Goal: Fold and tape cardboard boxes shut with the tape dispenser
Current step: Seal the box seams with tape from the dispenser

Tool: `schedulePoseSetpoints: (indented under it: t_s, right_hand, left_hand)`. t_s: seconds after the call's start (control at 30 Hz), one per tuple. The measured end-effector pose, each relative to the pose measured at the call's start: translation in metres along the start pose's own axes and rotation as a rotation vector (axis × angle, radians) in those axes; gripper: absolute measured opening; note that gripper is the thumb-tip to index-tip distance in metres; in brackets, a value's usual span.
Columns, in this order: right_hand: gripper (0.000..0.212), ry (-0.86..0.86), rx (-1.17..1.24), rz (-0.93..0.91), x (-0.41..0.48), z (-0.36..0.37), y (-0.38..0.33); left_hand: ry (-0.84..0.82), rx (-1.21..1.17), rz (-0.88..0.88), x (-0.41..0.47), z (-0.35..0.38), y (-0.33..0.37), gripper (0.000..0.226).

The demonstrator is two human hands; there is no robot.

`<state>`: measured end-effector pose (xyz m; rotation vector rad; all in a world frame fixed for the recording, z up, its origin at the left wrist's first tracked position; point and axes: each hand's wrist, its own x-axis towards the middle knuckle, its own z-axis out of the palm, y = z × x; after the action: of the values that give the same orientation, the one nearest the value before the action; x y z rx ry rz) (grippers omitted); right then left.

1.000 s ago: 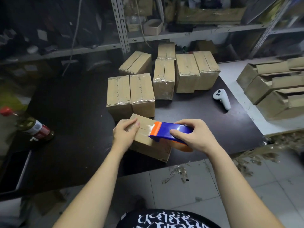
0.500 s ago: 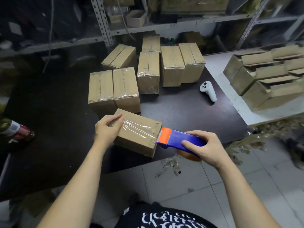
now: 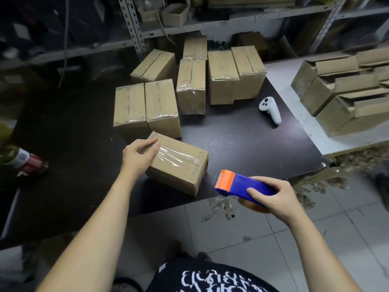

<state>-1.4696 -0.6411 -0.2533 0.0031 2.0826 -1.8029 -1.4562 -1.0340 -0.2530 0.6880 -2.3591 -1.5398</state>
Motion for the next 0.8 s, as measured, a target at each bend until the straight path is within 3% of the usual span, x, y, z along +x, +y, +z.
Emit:
schedulePoseSetpoints:
  t_s: [0.13,0.33,0.43,0.63,0.8]
  right_hand:
    - [0.026,-0.027,-0.279,-0.062,0.015,0.024,0.015]
    - [0.010,-0.002,-0.300,-0.034,0.040,0.046,0.020]
    - [0.013,0.039,-0.318,0.025,0.041,0.049,0.031]
    - [0.016,0.234,-0.186,0.037,0.040,0.050,0.029]
    - [0.017,0.308,-0.037,0.050,0.038,0.052,0.023]
  left_hand:
    - [0.001,0.003,-0.008,-0.001,0.001,0.001,0.029]
    - [0.003,-0.004,-0.042,-0.007,0.002,0.003,0.029]
    - [0.035,-0.017,-0.050,-0.011,0.004,0.007,0.029]
    - [0.136,-0.021,-0.146,-0.029,0.011,0.017,0.043]
    - [0.319,0.054,-0.201,-0.043,0.019,0.020,0.052]
